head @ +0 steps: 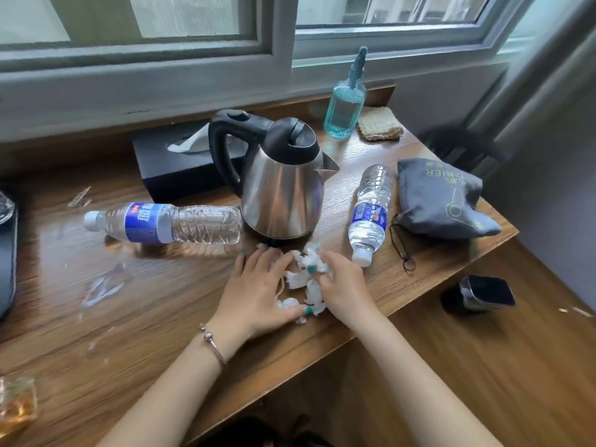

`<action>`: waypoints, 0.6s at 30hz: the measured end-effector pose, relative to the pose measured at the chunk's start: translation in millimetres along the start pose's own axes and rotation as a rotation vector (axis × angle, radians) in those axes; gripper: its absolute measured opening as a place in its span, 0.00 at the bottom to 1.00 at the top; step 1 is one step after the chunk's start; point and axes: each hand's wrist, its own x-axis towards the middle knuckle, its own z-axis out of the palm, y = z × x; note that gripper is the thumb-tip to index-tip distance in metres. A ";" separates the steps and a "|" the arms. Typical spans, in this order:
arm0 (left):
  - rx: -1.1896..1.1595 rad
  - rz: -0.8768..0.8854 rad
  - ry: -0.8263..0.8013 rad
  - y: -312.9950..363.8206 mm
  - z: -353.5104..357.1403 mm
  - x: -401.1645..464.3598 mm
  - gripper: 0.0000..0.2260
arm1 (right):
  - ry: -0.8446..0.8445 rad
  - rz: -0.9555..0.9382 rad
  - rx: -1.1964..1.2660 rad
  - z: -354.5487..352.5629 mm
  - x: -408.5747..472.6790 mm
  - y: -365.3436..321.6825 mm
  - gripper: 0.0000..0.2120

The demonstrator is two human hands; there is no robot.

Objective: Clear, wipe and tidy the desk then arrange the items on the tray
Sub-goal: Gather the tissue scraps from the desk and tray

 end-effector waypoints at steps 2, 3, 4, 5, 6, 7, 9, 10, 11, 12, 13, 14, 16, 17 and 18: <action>-0.062 0.044 0.000 -8.1 -6.6 -4.7 0.45 | 0.033 0.000 0.051 -3.1 -8.6 0.1 0.06; -0.091 0.057 -0.003 -10.7 -10.2 -7.5 0.46 | 0.082 0.005 0.072 -6.1 -10.0 0.1 0.06; -0.116 0.063 -0.009 -12.9 -12.4 -9.8 0.48 | 0.137 0.010 0.075 -9.4 -10.6 0.7 0.06; -0.142 0.063 -0.026 -14.3 -14.0 -11.8 0.48 | 0.180 0.004 0.071 -11.9 -12.3 1.5 0.06; -0.166 0.061 -0.045 -14.3 -14.3 -12.9 0.48 | 0.206 -0.007 0.062 -13.6 -15.4 1.1 0.06; -0.179 0.065 -0.061 -12.3 -14.4 -13.2 0.48 | 0.221 -0.024 0.062 -14.0 -18.6 1.3 0.07; -0.181 0.107 -0.075 -4.0 -11.3 -8.6 0.47 | 0.246 -0.044 0.100 -12.5 -26.5 4.3 0.06; -0.173 0.139 -0.077 1.2 -8.7 -4.5 0.46 | 0.266 -0.040 0.132 -11.5 -30.2 7.2 0.05; -0.152 0.177 -0.076 6.3 -5.6 0.6 0.46 | 0.291 -0.028 0.172 -10.5 -32.9 11.5 0.02; -0.123 0.216 -0.071 10.6 -2.5 6.3 0.45 | 0.321 -0.008 0.218 -10.0 -35.1 15.5 0.01; -0.096 0.255 -0.067 14.5 0.5 12.5 0.45 | 0.357 0.009 0.258 -9.6 -36.5 19.1 0.03; -0.069 0.291 -0.064 17.5 3.6 18.8 0.44 | 0.389 0.024 0.285 -9.9 -37.5 21.6 0.04; -0.020 0.334 -0.071 23.0 9.7 28.7 0.42 | 0.433 0.047 0.313 -9.6 -38.6 25.0 0.06; 0.005 0.345 -0.076 24.8 12.8 32.1 0.39 | 0.444 0.053 0.319 -8.7 -38.3 26.2 0.07; 0.028 0.359 -0.073 26.3 16.0 34.8 0.36 | 0.451 0.057 0.319 -7.4 -37.9 27.3 0.07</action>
